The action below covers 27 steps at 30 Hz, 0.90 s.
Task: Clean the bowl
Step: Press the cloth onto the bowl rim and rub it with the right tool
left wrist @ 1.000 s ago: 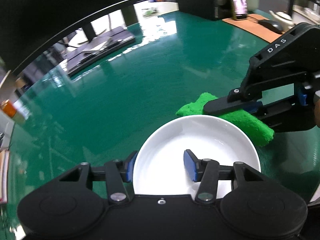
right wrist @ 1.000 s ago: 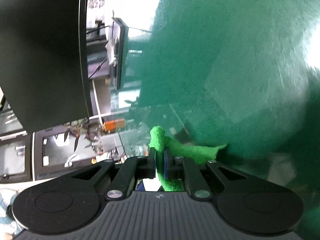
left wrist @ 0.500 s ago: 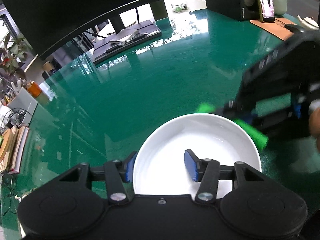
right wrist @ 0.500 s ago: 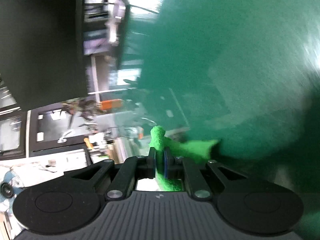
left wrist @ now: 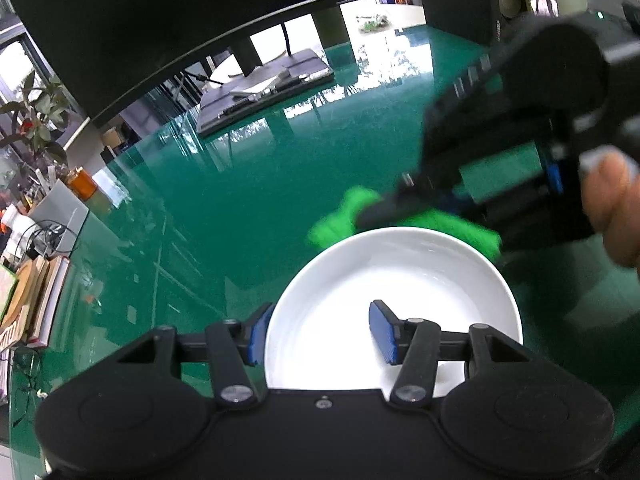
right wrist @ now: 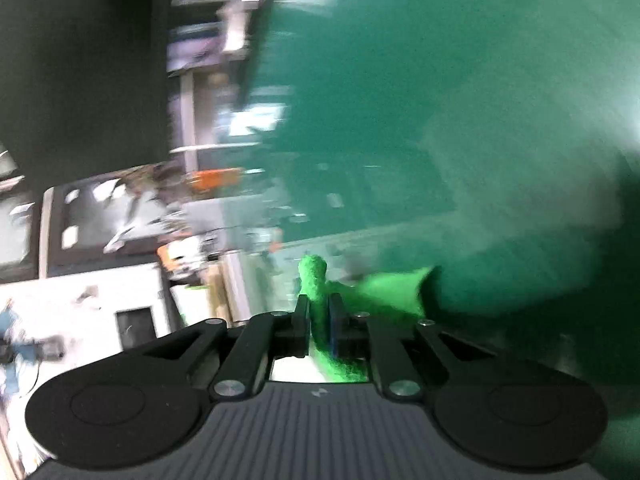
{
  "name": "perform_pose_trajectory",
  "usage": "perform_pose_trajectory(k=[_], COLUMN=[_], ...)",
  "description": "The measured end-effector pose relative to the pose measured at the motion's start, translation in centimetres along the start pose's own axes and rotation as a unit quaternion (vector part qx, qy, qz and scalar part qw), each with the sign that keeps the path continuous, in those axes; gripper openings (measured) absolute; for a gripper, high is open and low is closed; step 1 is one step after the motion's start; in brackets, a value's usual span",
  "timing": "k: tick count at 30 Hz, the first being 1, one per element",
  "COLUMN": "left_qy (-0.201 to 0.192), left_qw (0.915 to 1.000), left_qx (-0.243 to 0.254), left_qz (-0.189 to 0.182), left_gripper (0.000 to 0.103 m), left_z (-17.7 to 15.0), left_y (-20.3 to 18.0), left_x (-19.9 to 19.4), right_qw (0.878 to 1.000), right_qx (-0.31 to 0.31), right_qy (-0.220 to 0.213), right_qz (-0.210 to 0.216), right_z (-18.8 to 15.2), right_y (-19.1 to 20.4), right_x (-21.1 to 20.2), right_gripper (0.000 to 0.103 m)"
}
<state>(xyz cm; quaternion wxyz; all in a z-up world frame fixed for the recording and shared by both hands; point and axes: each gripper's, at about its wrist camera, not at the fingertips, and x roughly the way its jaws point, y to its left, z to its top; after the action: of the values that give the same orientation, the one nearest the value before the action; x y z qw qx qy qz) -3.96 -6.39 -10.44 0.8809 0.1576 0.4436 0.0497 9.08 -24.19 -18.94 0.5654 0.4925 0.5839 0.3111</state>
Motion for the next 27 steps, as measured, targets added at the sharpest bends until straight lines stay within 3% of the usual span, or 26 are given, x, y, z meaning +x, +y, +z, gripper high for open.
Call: perform_pose_trajectory(k=[1,4,5,8,10,14,19,25,27], left_qy=[0.002,0.004,0.005,0.006,0.004,0.0,-0.007,-0.006,-0.005], left_qw=[1.0,0.9998,0.9997,0.9995,0.9994,0.9992,0.9992,0.9991,0.9991], left_qx=[0.004,0.02,0.025,0.03,0.034,0.04,0.038,0.042,0.042], left_qz=[0.002,0.002,0.0,0.001,0.0,-0.005,-0.006,-0.006,-0.008], left_gripper=[0.051,0.052,0.052,0.052,0.052,0.052,0.053,0.053,0.053], left_z=[0.4,1.1,1.3,1.5,1.6,1.5,1.3,1.5,1.5], left_y=[-0.2,-0.4,-0.4,-0.6,-0.6,-0.6,-0.6,-0.6,-0.6], left_x=[0.2,0.7,0.8,1.0,1.1,1.1,1.1,1.2,1.2], right_qw=[1.0,0.999,0.998,0.998,0.998,0.999,0.999,1.0,1.0], right_qx=[0.012,0.047,0.052,0.047,0.032,0.031,0.023,0.021,0.02], right_qy=[0.0,0.002,-0.001,-0.006,-0.007,-0.01,-0.019,-0.006,-0.007], right_qz=[0.007,-0.026,-0.02,0.038,0.052,0.019,0.011,0.011,0.009], right_z=[0.5,1.2,1.2,1.5,1.3,1.4,1.0,2.0,1.8], right_y=[-0.5,-2.0,-2.0,-0.8,-0.3,-1.0,-1.3,-0.8,-1.0], right_x=[0.2,0.8,0.5,-0.2,-0.4,-0.7,-2.9,0.7,-0.1], right_gripper=[0.01,0.007,0.01,0.01,0.007,0.006,0.008,0.01,0.01])
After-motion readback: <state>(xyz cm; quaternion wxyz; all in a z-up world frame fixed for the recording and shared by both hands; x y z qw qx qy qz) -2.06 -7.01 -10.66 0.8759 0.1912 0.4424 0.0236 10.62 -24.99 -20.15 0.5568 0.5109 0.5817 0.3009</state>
